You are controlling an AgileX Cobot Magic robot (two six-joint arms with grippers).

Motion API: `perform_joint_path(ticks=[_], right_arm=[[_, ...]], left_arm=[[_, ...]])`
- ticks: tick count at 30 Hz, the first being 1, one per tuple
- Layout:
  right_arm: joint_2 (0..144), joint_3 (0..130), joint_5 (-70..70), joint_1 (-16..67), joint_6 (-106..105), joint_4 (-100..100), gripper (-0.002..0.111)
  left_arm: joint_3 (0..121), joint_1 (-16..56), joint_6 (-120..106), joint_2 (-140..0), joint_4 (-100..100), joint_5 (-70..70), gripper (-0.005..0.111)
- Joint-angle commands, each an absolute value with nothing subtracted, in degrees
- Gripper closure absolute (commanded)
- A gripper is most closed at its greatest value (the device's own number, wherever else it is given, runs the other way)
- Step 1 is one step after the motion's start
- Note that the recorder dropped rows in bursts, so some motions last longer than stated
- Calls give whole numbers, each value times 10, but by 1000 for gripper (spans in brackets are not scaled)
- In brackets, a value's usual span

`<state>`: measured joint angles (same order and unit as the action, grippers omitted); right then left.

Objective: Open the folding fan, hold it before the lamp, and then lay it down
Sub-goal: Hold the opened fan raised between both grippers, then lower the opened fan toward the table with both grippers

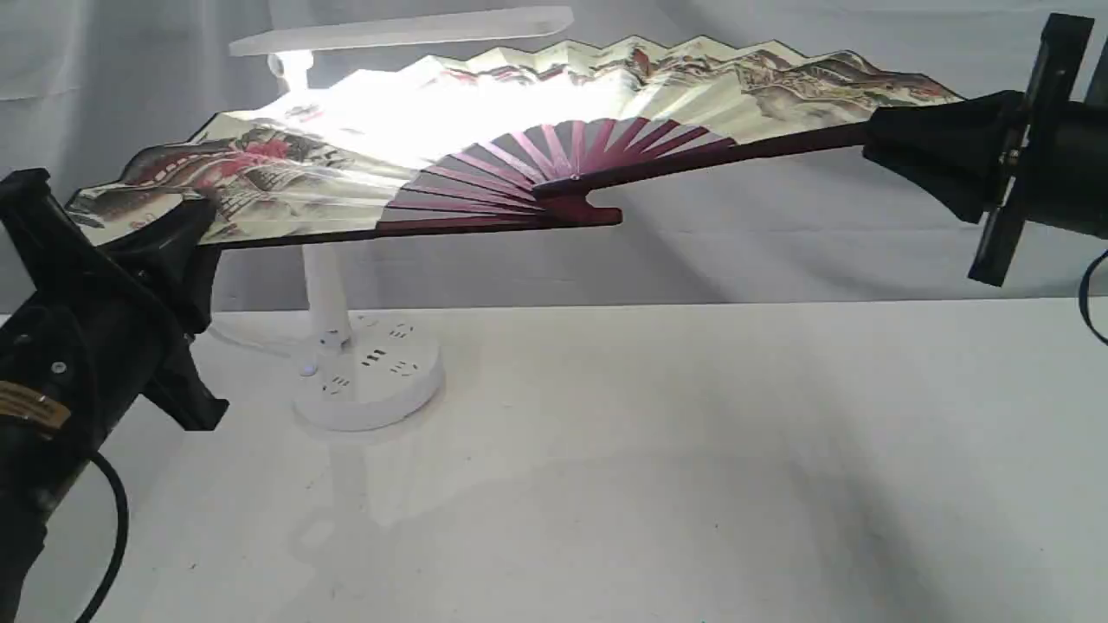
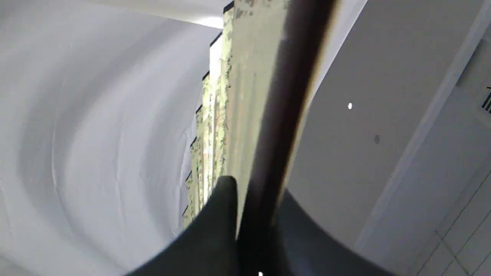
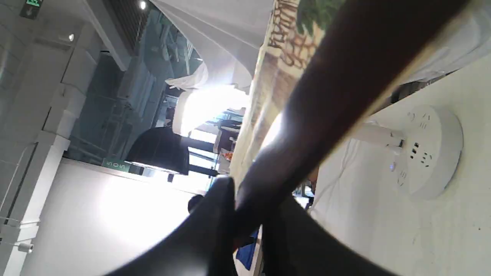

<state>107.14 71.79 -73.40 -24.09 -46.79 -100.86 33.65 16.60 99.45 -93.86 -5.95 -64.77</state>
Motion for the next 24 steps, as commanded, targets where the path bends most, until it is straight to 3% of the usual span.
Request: perform_joint_path(ticks=[1, 24], right_arm=[[1069, 721, -700, -252, -488, -994, 108], [1075, 718, -700, -253, -469, -865, 108]], left_arm=[[337, 154, 1032, -926, -135, -691, 107], [295, 154, 1031, -928, -95, -637, 107]])
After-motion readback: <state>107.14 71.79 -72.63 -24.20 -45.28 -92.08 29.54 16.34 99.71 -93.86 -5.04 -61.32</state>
